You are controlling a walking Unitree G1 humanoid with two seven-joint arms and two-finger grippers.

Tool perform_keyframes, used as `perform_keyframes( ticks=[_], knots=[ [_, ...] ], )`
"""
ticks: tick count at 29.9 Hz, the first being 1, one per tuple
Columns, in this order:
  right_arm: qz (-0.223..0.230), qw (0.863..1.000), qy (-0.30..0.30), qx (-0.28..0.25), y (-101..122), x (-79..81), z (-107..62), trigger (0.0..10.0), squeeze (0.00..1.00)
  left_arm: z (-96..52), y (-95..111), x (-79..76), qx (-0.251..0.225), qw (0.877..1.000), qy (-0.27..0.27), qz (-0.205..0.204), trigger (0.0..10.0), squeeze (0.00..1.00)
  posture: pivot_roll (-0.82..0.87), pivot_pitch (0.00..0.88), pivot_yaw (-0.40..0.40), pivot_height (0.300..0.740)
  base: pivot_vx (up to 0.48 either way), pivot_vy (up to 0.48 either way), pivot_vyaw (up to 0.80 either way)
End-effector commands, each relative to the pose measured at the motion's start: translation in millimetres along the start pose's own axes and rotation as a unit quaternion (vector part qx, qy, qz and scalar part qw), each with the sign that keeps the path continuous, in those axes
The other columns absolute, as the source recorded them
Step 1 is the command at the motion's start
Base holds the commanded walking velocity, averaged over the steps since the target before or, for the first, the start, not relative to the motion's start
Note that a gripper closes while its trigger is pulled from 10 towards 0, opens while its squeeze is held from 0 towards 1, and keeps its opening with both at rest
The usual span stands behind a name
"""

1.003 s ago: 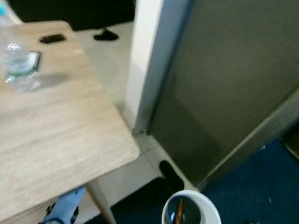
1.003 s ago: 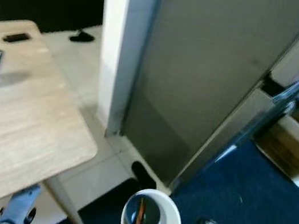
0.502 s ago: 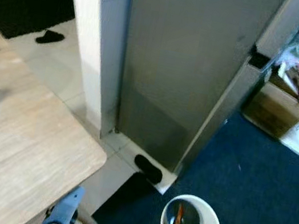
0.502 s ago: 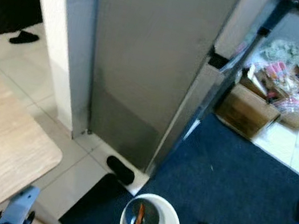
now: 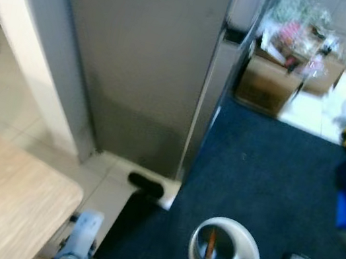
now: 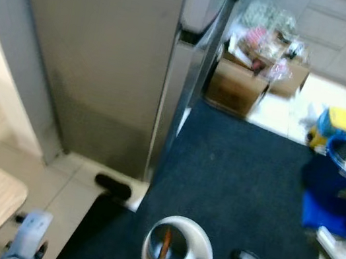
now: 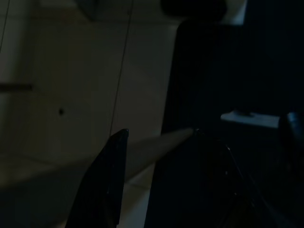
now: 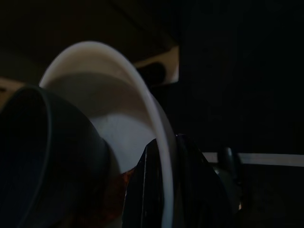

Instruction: Restocking fridge

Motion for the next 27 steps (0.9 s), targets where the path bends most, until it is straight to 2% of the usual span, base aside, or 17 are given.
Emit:
perform_keyframes(
  ticks=[1,21,27],
  knots=[
    [-0.005,1.000,-0.002,-0.003,1.7,-2.2,-1.2,10.0,0.00,-2.6,-7.3,2.2,0.010,1.000,0.002,0.005,10.0,0.00,-0.02,0.089,-0.052,0.740,0.000,0.000,-0.73],
    [-0.007,1.000,-0.002,-0.004,2.1,-1.2,-0.3,10.0,0.00,-2.5,-8.0,2.7,0.013,1.000,0.002,0.007,10.0,0.00,-0.02,0.084,-0.049,0.740,0.000,0.000,-0.74],
    [-0.034,0.999,-0.002,0.003,1.7,-0.6,0.1,10.0,0.00,-2.3,-6.7,2.4,0.009,1.000,0.000,0.010,10.0,0.00,-0.03,0.079,-0.048,0.740,0.000,0.000,0.00]
  ],
)
Point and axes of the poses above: a point about 5 cm out from each wrist's last joint towards the gripper, its own z axis pointing out of the wrist towards the gripper, its own y axis along the axis of the wrist's last joint, x = y × z, the point moved 3 cm from there along z, pointing out of the wrist towards the gripper, and after that the axes turned 13 degrees about -z, right-handed, at the moved point
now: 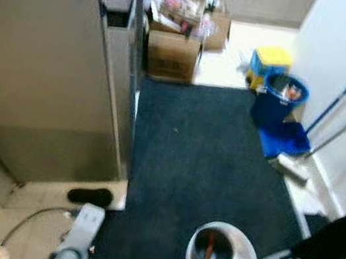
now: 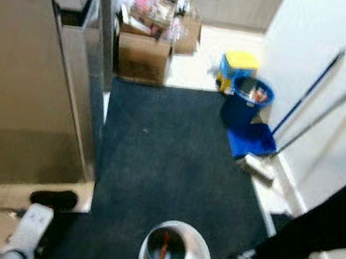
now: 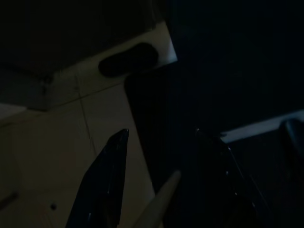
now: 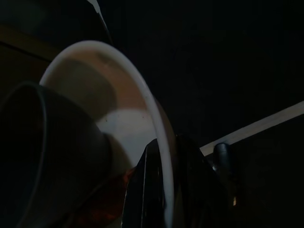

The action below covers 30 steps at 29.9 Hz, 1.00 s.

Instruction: Restocking fridge

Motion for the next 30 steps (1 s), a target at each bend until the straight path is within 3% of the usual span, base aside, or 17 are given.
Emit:
perform_keyframes(
  ticks=[1,3,8,9,12,14,16,17,19,21,22,24,25,26,28,30],
  knots=[
    [-0.027,1.000,-0.002,-0.003,3.4,-1.5,-0.5,10.0,0.00,-3.7,-8.5,2.9,0.009,1.000,-0.003,0.012,10.0,0.00,-0.03,0.079,-0.048,0.740,0.000,0.000,0.00],
    [-0.030,1.000,-0.002,-0.002,3.7,-1.2,-0.4,10.0,0.00,-3.6,-7.8,2.8,0.006,1.000,-0.004,0.014,10.0,0.00,-0.03,0.079,-0.048,0.740,0.000,0.000,0.00],
    [-0.054,0.998,-0.002,-0.015,13.6,0.8,2.8,10.0,0.00,3.1,46.8,1.1,-0.112,0.992,-0.040,0.051,10.0,0.00,-0.02,0.077,-0.048,0.740,0.000,0.000,0.00],
    [-0.054,0.998,-0.002,-0.015,13.6,0.8,2.8,10.0,0.00,3.1,46.8,1.1,-0.112,0.992,-0.040,0.051,10.0,0.00,-0.02,0.077,-0.048,0.740,0.000,0.000,0.00],
    [-0.066,0.998,-0.001,-0.025,23.1,3.0,6.3,10.0,0.00,1.3,95.5,-12.1,-0.205,0.974,-0.076,0.067,10.0,0.00,-0.02,0.075,-0.047,0.740,0.000,0.000,0.00],
    [-0.069,0.997,0.000,-0.028,25.3,3.8,7.3,10.0,0.00,0.0,105.2,-16.9,-0.222,0.969,-0.086,0.070,10.0,0.00,-0.02,0.075,-0.047,0.740,0.000,0.000,0.00],
    [-0.073,0.997,0.004,-0.037,31.7,7.4,10.7,10.0,0.00,-6.0,132.3,-40.2,-0.266,0.951,-0.139,0.076,10.0,0.00,-0.02,0.071,-0.049,0.740,0.000,0.000,0.00],
    [-0.073,0.997,0.004,-0.037,31.7,7.4,10.7,10.0,0.00,-6.0,132.3,-40.2,-0.266,0.951,-0.139,0.076,10.0,0.00,-0.02,0.071,-0.049,0.740,0.000,0.000,0.00],
    [-0.074,0.996,0.006,-0.041,34.5,9.7,12.5,10.0,0.00,-13.2,147.2,-66.6,-0.275,0.935,-0.211,0.074,10.0,0.00,-0.02,0.071,-0.048,0.740,0.000,0.000,0.00],
    [-0.075,0.996,0.006,-0.041,34.8,10.3,13.0,10.0,0.00,-19.6,150.7,-87.2,-0.269,0.922,-0.268,0.078,10.0,0.00,-0.02,0.071,-0.048,0.740,0.000,0.000,0.00],
    [-0.075,0.996,0.006,-0.041,34.8,10.3,13.0,10.0,0.00,-19.6,150.7,-87.2,-0.269,0.922,-0.268,0.078,10.0,0.00,-0.02,0.071,-0.048,0.740,0.000,0.000,0.00],
    [-0.075,0.996,0.005,-0.041,34.4,10.1,12.9,10.0,0.00,-32.3,158.3,-110.9,-0.273,0.903,-0.325,0.069,10.0,0.00,-0.03,0.068,-0.050,0.740,0.000,0.000,0.00],
    [-0.075,0.996,0.005,-0.041,34.4,10.1,12.9,10.0,0.00,-32.3,158.3,-110.9,-0.273,0.903,-0.325,0.069,10.0,0.00,-0.03,0.068,-0.050,0.740,0.000,0.000,0.00],
    [-0.077,0.996,0.002,-0.041,34.0,8.9,12.2,10.0,0.00,-45.8,178.1,-126.5,-0.309,0.885,-0.343,0.058,10.0,0.00,-0.04,0.068,-0.049,0.740,0.000,0.000,0.00],
    [-0.077,0.996,-0.002,-0.043,35.3,6.6,10.9,10.0,0.00,-51.3,205.8,-123.9,-0.364,0.879,-0.302,0.050,10.0,0.00,-0.04,0.069,-0.051,0.740,0.000,0.000,0.00],
    [-0.083,0.995,-0.007,-0.048,38.4,4.5,9.9,10.0,0.00,-54.8,235.4,-111.8,-0.415,0.876,-0.246,0.029,10.0,0.00,-0.04,0.069,-0.049,0.740,0.000,0.000,0.00]
  ],
)
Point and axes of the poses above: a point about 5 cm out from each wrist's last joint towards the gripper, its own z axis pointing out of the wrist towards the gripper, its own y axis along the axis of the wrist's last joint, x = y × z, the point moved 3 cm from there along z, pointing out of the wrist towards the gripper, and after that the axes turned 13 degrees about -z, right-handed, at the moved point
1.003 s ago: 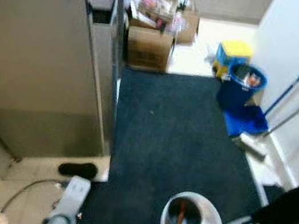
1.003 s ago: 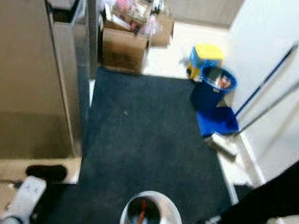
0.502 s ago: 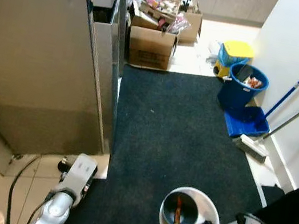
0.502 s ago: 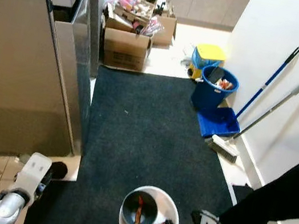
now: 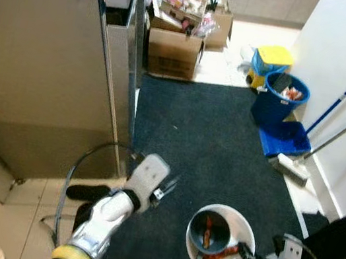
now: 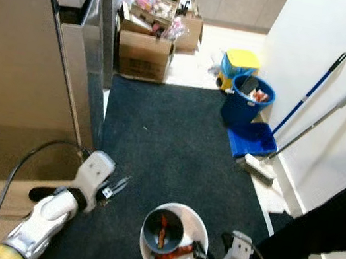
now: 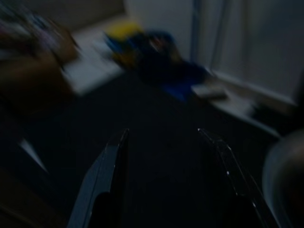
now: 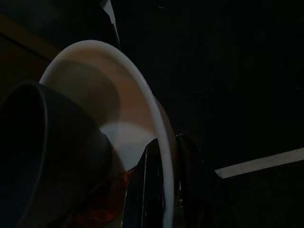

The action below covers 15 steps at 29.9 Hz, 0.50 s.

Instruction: Restocking fridge

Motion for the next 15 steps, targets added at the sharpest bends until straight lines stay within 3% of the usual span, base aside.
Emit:
perform_keyframes(
  ticks=[1,3,4,6,7,8,9,15],
  knots=[
    [-0.015,1.000,-0.014,-0.012,6.0,-8.2,-3.7,10.0,0.00,4.3,18.3,16.8,-0.038,0.998,0.056,0.009,10.0,0.00,-0.04,0.069,-0.049,0.740,0.000,0.000,0.00],
    [-0.037,0.999,-0.020,-0.025,15.2,-8.3,-1.5,10.0,0.00,9.0,38.1,41.5,-0.063,0.991,0.122,0.011,10.0,0.00,-0.04,0.068,-0.046,0.740,0.000,0.000,0.00],
    [-0.037,0.999,-0.020,-0.025,15.2,-8.3,-1.5,10.0,0.00,9.0,38.1,41.5,-0.063,0.991,0.122,0.011,10.0,0.00,-0.04,0.068,-0.046,0.740,0.000,0.000,0.00],
    [-0.064,0.995,-0.034,-0.065,40.6,-5.2,5.6,10.0,0.00,6.8,63.9,73.2,-0.086,0.978,0.192,0.006,10.0,0.00,-0.04,0.068,-0.038,0.740,0.000,0.000,0.00],
    [-0.071,0.993,-0.038,-0.082,50.4,-3.4,8.0,10.0,0.00,4.7,71.7,82.0,-0.092,0.973,0.210,0.001,10.0,0.00,-0.04,0.068,-0.037,0.740,0.000,0.000,0.00],
    [-0.071,0.993,-0.038,-0.082,50.4,-3.4,8.0,10.0,0.00,4.7,71.7,82.0,-0.092,0.973,0.210,0.001,10.0,0.00,-0.04,0.068,-0.037,0.740,0.000,0.000,0.00],
    [-0.088,0.989,-0.040,-0.115,71.3,3.4,13.2,10.0,0.00,2.5,81.2,89.4,-0.099,0.967,0.233,-0.007,10.0,0.00,-0.04,0.066,-0.035,0.740,0.000,0.000,0.00],
    [-0.106,0.978,-0.035,-0.178,108.9,20.1,19.1,10.0,0.00,1.8,85.5,86.1,-0.104,0.962,0.253,0.003,10.0,0.00,-0.04,0.063,-0.030,0.740,0.000,0.000,0.00]
  ],
)
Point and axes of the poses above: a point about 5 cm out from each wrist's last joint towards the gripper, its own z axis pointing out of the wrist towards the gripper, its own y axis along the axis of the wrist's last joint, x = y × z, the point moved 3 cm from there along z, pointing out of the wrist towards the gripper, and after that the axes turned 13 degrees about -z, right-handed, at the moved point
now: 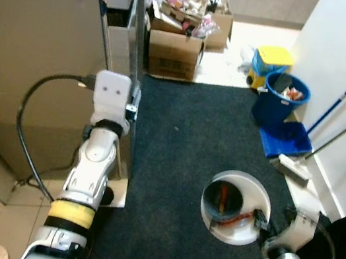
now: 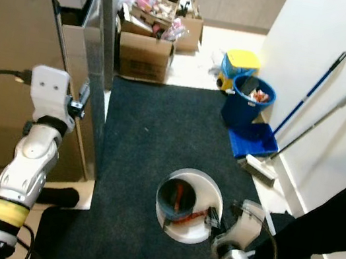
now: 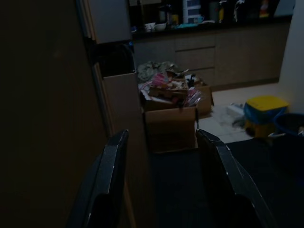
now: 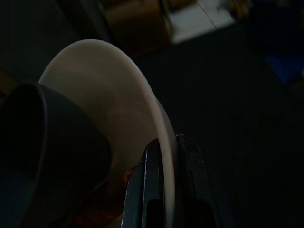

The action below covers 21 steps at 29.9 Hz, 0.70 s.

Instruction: Restocking fridge

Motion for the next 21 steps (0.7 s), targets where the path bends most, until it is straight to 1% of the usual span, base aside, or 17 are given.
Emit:
perform_keyframes(
  ticks=[1,2,4,6,7,8,9,10,11,13,14,15,16,17,18,19,21],
  knots=[
    [-0.009,1.000,-0.007,-0.017,7.3,-0.2,0.4,10.0,0.00,-3.4,-2.4,-3.8,0.007,1.000,0.004,0.000,10.0,0.00,-0.04,0.063,-0.030,0.740,0.000,0.000,0.00],
    [-0.015,0.999,-0.010,-0.035,18.8,1.4,3.8,10.0,0.00,-8.1,-8.0,-3.2,0.018,1.000,0.009,-0.011,10.0,0.00,-0.04,0.064,-0.031,0.740,0.000,0.000,0.00],
    [-0.017,0.999,-0.011,-0.041,22.7,1.8,4.7,10.0,0.00,-10.3,-10.2,-2.3,0.023,1.000,0.013,-0.012,10.0,0.00,-0.04,0.064,-0.032,0.740,0.000,0.000,0.00],
    [-0.022,0.998,-0.014,-0.054,30.8,2.1,6.2,10.0,0.00,-16.8,-13.6,0.8,0.034,0.999,0.019,-0.008,10.0,0.00,-0.04,0.064,-0.034,0.740,0.000,0.000,0.00],
    [-0.024,0.998,-0.018,-0.060,35.1,0.9,6.4,10.0,0.00,-23.0,-16.2,4.3,0.039,0.999,0.022,-0.002,10.0,0.00,-0.05,0.064,-0.034,0.740,0.000,0.000,0.00],
    [-0.024,0.998,-0.018,-0.060,35.1,0.9,6.4,10.0,0.00,-23.0,-16.2,4.3,0.039,0.999,0.022,-0.002,10.0,0.00,-0.05,0.064,-0.034,0.740,0.000,0.000,0.00],
    [-0.027,0.997,-0.023,-0.067,40.7,-1.5,6.2,10.0,0.00,-34.7,-22.0,8.9,0.053,0.998,0.021,0.003,10.0,0.00,-0.05,0.065,-0.036,0.740,0.000,0.000,0.00],
    [-0.027,0.997,-0.023,-0.067,40.7,-1.5,6.2,10.0,0.00,-34.7,-22.0,8.9,0.053,0.998,0.021,0.003,10.0,0.00,-0.05,0.065,-0.036,0.740,0.000,0.000,0.00],
    [-0.028,0.997,-0.025,-0.068,42.3,-3.0,5.9,10.0,0.00,-40.7,-23.9,10.8,0.057,0.998,0.019,0.005,10.0,0.00,-0.04,0.066,-0.039,0.740,0.000,0.000,0.00],
    [-0.028,0.997,-0.025,-0.068,42.3,-3.0,5.9,10.0,0.00,-40.7,-23.9,10.8,0.057,0.998,0.019,0.005,10.0,0.00,-0.04,0.066,-0.039,0.740,0.000,0.000,0.00],
    [-0.028,0.997,-0.028,-0.068,43.5,-5.1,5.4,10.0,0.00,-49.0,-24.3,13.2,0.061,0.998,0.019,0.005,10.0,0.00,-0.03,0.067,-0.041,0.740,0.000,0.000,0.00],
    [-0.028,0.997,-0.028,-0.068,43.5,-5.1,5.4,10.0,0.00,-49.0,-24.3,13.2,0.061,0.998,0.019,0.005,10.0,0.00,-0.03,0.067,-0.041,0.740,0.000,0.000,0.00],
    [-0.029,0.997,-0.029,-0.067,43.6,-5.9,5.1,10.0,0.00,-50.7,-23.0,14.0,0.058,0.998,0.021,0.003,9.3,0.00,-0.03,0.066,-0.042,0.740,0.000,0.000,0.00],
    [-0.029,0.997,-0.030,-0.066,43.6,-6.1,4.9,10.0,0.00,-51.3,-21.9,14.4,0.057,0.998,0.023,0.002,9.3,0.00,-0.03,0.066,-0.042,0.740,0.000,0.000,0.00],
    [-0.029,0.997,-0.030,-0.065,42.9,-6.3,4.7,10.0,0.00,-51.1,-19.7,14.4,0.051,0.998,0.024,-0.001,0.2,0.00,-0.02,0.061,-0.042,0.740,0.000,0.000,0.00],
    [-0.029,0.997,-0.031,-0.063,42.3,-6.5,4.5,10.0,0.00,-50.7,-17.9,14.5,0.046,0.999,0.025,-0.002,0.0,0.00,-0.02,0.060,-0.042,0.740,0.000,0.000,0.00],
    [-0.028,0.997,-0.032,-0.062,41.6,-6.3,4.4,10.0,0.00,-50.1,-15.5,14.2,0.042,0.999,0.024,-0.003,0.0,0.00,-0.03,0.057,-0.042,0.740,0.000,0.000,0.00]
  ],
)
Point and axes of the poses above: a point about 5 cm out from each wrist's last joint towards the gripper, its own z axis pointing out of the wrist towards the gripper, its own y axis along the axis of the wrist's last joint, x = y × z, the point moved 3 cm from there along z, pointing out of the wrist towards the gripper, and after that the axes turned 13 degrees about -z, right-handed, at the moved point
